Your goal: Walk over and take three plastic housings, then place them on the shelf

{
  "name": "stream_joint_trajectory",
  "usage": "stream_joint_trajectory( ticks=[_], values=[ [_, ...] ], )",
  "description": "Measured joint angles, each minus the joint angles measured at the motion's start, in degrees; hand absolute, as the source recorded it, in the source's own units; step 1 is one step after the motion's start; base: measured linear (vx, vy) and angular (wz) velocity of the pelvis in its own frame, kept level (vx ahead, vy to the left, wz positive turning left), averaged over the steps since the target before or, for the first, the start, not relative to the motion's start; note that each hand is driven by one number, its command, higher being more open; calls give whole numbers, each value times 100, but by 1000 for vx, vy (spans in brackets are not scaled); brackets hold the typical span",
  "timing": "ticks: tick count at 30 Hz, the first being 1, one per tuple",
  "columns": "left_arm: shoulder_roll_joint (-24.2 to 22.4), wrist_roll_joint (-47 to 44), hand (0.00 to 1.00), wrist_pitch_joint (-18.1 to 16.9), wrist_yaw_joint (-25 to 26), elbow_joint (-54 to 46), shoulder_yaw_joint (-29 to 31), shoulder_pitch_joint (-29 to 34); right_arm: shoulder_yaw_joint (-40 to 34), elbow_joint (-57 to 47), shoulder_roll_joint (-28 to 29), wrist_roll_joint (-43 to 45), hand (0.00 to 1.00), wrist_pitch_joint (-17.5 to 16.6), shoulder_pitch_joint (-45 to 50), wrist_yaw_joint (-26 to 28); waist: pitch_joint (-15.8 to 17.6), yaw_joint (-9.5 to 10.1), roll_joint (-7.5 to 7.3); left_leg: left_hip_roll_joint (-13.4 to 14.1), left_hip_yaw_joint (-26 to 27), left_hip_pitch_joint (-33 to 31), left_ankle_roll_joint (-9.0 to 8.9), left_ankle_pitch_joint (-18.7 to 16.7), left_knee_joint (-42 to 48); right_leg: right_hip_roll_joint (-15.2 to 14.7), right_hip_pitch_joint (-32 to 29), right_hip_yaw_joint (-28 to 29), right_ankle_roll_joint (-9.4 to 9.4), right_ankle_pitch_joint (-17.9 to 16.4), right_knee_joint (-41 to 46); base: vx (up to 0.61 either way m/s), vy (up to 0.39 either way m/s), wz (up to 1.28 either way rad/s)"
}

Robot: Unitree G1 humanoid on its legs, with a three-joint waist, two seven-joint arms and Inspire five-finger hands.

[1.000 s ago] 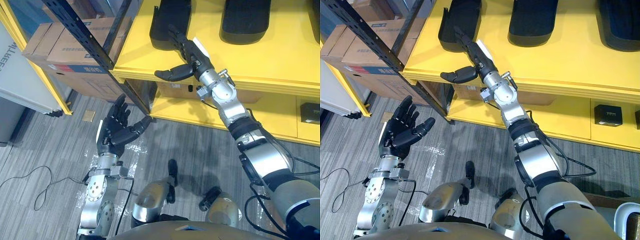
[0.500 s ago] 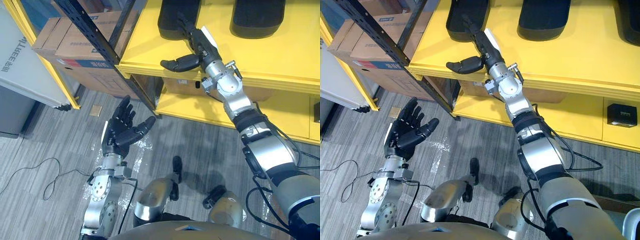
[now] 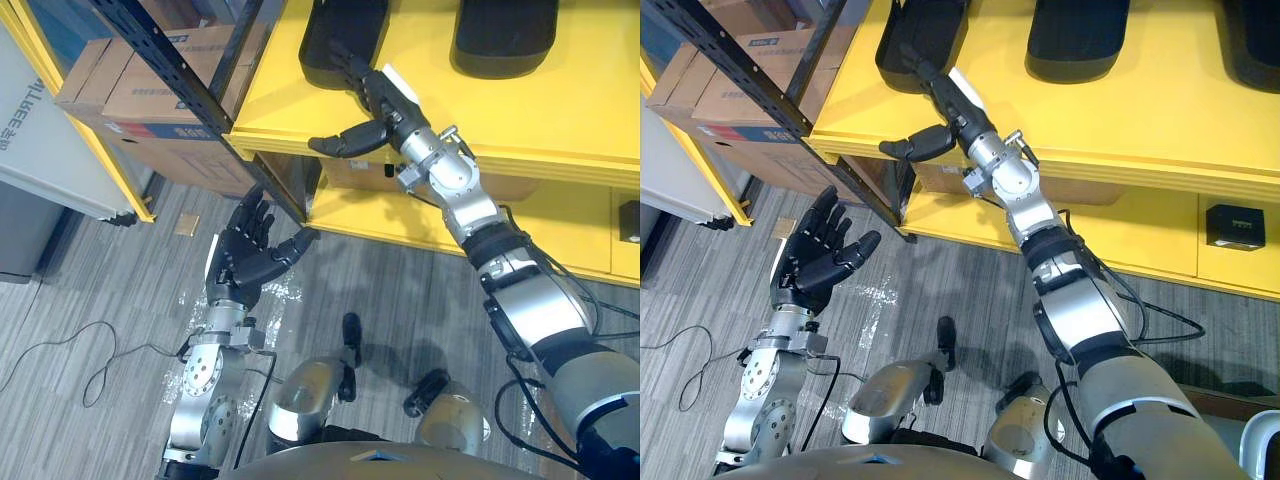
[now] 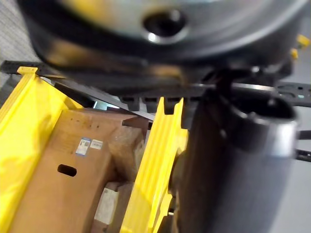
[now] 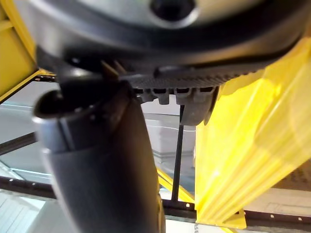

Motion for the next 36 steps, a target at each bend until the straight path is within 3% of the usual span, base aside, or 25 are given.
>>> stream_joint_trajectory(
  ticks=[5,7,10,13,19,21,25,32,36],
  values=[
    [23,32,100,-39,27,162,30,-21,-268,-1863,94,-8,100,147,1025,-147,-275,-85,-343,179,186,127,-16,-10,-157,333,166,40,21,200,-512,68,-48,-17],
    [26,46,100,-42,122,363,155,-1,-588,-3057,305,-100,100,232,1751,-389,-506,-208,-546,233,369,230,-48,-55,-161,471,346,77,68,316,-845,99,-25,-19],
    [30,52,100,-41,389,530,458,-13,-1034,-4431,433,-159,100,369,2650,-572,-837,-365,-726,319,608,385,-76,-147,-163,692,563,232,95,553,-1343,110,-3,-35],
    [31,53,100,-41,505,665,687,-8,-1248,-4758,402,-75,100,500,3116,-491,-1081,-543,-767,362,744,532,-116,-227,-168,820,765,334,112,713,-1674,41,8,-33],
    [-3,58,100,-8,510,676,722,-16,-1211,-4785,374,417,100,929,3653,270,-1189,-646,-735,478,879,685,-166,-334,-177,1045,1025,373,61,945,-2126,-10,-1,-13],
    [-9,74,100,31,513,764,720,-9,-863,-4765,378,498,100,1139,3777,726,-1286,-613,-720,503,858,685,-166,-332,-178,1100,1089,337,53,999,-2232,-5,-17,7],
    [-35,309,100,164,526,917,679,25,-188,-4346,408,492,100,1188,3735,1147,-1493,-478,-733,494,724,682,-169,-320,-179,1133,1213,195,64,1028,-2354,30,-18,15],
    [-43,328,100,423,524,925,664,466,190,-2467,651,147,100,1190,2885,934,-1561,-169,-756,430,334,382,-117,-220,-173,1077,1087,-156,40,992,-2234,7,7,30],
    [-51,299,100,499,510,925,668,717,150,-1460,561,-4,100,1101,2034,566,-1402,10,-691,314,128,169,-122,-146,-169,759,723,-303,16,639,-1512,-13,41,29]
  ],
)
